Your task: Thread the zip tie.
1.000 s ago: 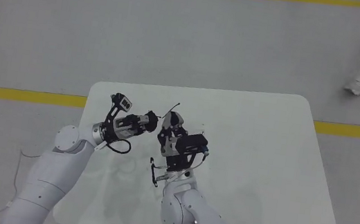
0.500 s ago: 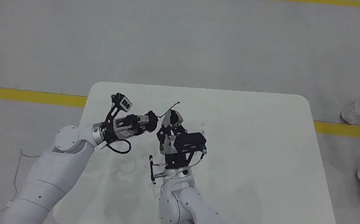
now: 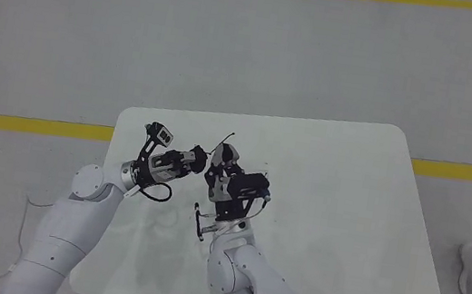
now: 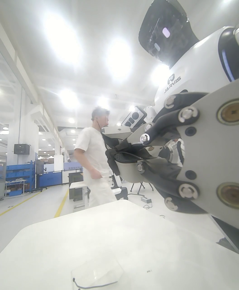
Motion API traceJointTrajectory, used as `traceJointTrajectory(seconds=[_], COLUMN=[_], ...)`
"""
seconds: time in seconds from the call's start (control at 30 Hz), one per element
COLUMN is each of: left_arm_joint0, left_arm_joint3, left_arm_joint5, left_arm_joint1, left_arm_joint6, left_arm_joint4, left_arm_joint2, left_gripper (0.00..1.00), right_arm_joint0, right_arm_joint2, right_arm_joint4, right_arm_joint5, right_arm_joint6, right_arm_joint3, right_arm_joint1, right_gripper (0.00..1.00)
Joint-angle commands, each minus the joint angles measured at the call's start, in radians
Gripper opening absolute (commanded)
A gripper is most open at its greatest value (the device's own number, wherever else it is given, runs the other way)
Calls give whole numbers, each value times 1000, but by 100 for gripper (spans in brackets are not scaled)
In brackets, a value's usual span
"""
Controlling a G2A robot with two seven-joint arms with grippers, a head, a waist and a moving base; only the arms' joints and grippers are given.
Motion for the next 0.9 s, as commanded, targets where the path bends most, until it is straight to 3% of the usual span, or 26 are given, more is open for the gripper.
traceJointTrajectory(seconds=[0.0, 0.87], left_arm_joint0=[0, 0], left_arm_joint3=[0, 0], left_arm_joint5=[0, 0], left_arm_joint1=[0, 0], left_arm_joint6=[0, 0], left_arm_joint4=[0, 0], left_arm_joint2=[0, 0], left_gripper=[0, 0], right_arm_joint0=[-3, -8], right_arm_joint2=[1, 4], right_arm_joint4=[-4, -8], right_arm_joint5=[-1, -2], right_arm_joint6=[-2, 3], right_arm_joint3=[-3, -1], right_arm_joint1=[-1, 0], right_gripper=[0, 0])
